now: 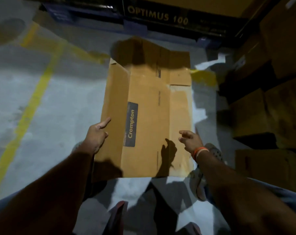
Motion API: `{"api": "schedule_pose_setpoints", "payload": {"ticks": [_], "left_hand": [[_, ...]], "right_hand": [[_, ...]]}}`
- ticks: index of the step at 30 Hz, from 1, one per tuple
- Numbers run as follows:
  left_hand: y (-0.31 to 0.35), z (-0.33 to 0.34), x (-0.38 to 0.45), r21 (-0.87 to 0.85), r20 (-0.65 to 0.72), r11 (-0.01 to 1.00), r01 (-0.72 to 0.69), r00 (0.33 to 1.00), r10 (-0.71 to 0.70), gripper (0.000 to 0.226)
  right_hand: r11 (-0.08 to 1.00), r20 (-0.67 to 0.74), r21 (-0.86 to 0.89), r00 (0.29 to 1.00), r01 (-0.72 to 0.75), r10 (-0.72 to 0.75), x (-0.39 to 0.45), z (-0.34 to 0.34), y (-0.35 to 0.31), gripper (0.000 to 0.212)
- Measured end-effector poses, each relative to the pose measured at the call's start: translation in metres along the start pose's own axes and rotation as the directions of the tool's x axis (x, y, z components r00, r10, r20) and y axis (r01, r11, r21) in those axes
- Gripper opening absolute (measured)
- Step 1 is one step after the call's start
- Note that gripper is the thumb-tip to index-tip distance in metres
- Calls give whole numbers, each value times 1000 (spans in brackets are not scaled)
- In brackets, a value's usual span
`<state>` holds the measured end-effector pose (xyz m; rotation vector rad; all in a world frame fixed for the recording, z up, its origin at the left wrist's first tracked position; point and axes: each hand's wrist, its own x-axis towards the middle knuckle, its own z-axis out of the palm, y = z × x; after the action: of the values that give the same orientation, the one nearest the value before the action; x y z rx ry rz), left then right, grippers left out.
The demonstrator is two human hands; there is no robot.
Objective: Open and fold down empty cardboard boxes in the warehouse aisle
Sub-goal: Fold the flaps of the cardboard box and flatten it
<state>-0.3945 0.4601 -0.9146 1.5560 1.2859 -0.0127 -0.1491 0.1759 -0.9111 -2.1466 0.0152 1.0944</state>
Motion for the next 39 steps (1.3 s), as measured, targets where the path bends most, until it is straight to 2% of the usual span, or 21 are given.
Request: {"api": "schedule_pose_setpoints", "payload": {"ticks": [4, 6, 8, 11, 14, 16, 19, 23, 27, 31, 33, 35, 39], "left_hand": [[-18, 16, 32, 292, 17, 952, -89, 996, 88, 69], [-29, 20, 49, 367, 33, 929, -52, 999, 43, 70], [-43, 19, 64, 369, 105, 929, -28, 994, -11, 74], [-67, 15, 85, 388, 202, 915, -114, 979, 37, 73], [-67, 19, 93, 394, 157, 912, -113, 986, 55, 67], [-61, 24, 92, 454, 129, 879, -146, 987, 97, 70], [-58, 28, 89, 497, 77, 858, -131, 991, 107, 70], [-59, 29, 90, 468, 58, 876, -118, 993, 102, 74], [-56, 28, 88, 390, 35, 918, -69, 998, 61, 70], [-42, 11, 86, 392, 167, 901, -186, 977, 130, 74], [-17, 0, 79, 296, 104, 946, -131, 989, 104, 63], [11, -15, 67, 263, -34, 960, -94, 994, 107, 51], [54, -74, 46, 242, -104, 954, -175, 973, 205, 46]], "right_hand": [[996, -50, -41, 996, -80, 77, 40, -4, 24, 29], [994, -63, -36, 993, -106, 104, 55, -6, 34, 29], [994, -61, -22, 992, -111, 109, 68, -8, 39, 30], [995, -50, -4, 994, -102, 102, 89, -9, 48, 31], [996, -47, -36, 996, -80, 79, 112, -10, 54, 32], [993, -51, -96, 997, -62, 57, 130, -12, 63, 36], [980, -72, -198, 997, -30, 16, 176, -15, 107, 40], [970, -106, -222, 991, -98, 76, 144, -12, 70, 40], [982, -11, -186, 1000, 20, -22, 130, -14, 64, 35], [970, -49, -192, 985, 150, -163, 114, -10, 50, 43], [956, -69, -202, 971, 211, -229, 95, -1, 26, 45], [941, -123, -228, 952, 248, -281, 77, 8, 3, 40], [874, -160, -314, 887, 370, -433, 48, 22, -42, 31]]}}
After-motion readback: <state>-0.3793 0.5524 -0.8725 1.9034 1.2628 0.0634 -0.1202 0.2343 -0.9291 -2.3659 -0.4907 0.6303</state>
